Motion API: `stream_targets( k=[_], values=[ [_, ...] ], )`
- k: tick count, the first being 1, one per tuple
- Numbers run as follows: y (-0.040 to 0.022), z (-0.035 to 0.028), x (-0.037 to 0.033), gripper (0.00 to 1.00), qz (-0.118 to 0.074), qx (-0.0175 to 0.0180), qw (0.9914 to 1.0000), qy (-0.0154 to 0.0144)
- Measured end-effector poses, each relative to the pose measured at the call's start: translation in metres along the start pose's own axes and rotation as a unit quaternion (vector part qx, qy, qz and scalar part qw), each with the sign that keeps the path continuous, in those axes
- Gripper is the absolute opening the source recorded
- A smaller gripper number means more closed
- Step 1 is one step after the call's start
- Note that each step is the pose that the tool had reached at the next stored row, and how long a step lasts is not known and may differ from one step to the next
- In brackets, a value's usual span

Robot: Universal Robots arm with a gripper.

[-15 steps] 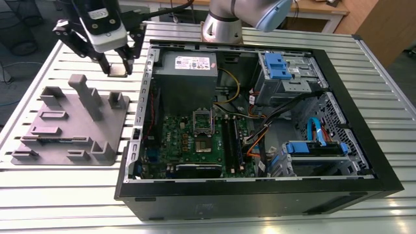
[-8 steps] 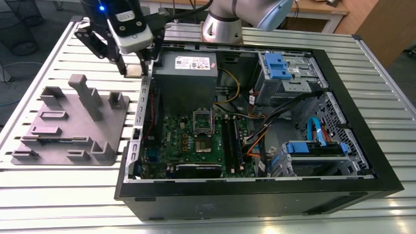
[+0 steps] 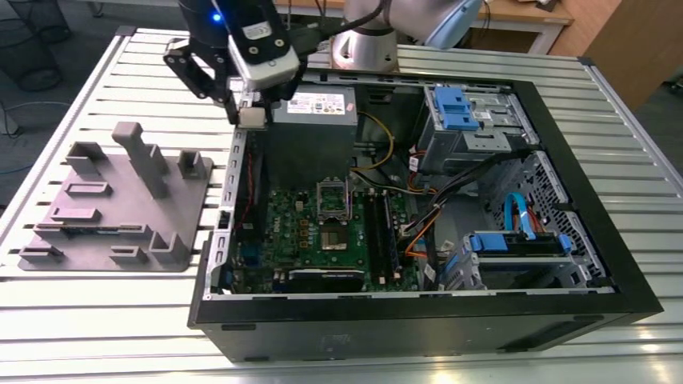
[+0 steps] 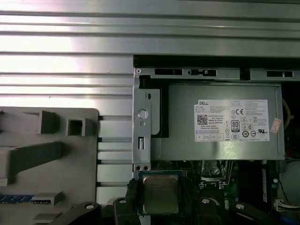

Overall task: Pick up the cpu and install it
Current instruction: 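Pick up the cpu and move it towards the insertion slot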

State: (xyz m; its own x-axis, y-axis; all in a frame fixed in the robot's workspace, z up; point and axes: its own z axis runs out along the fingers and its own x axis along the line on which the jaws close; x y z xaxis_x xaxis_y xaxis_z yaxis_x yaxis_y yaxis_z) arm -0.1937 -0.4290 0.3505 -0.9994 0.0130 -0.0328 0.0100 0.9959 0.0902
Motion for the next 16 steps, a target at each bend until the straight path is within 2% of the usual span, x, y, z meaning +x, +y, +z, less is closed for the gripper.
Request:
stream_targets(
  k=[12, 16],
  values=[
    [0.0004, 0.0037, -0.0502, 0.47, 0.000, 0.0000, 1.00000, 0.0002],
    [0.0004, 0.0044, -0.0609, 0.47, 0.000, 0.0000, 1.00000, 0.0002]
  ],
)
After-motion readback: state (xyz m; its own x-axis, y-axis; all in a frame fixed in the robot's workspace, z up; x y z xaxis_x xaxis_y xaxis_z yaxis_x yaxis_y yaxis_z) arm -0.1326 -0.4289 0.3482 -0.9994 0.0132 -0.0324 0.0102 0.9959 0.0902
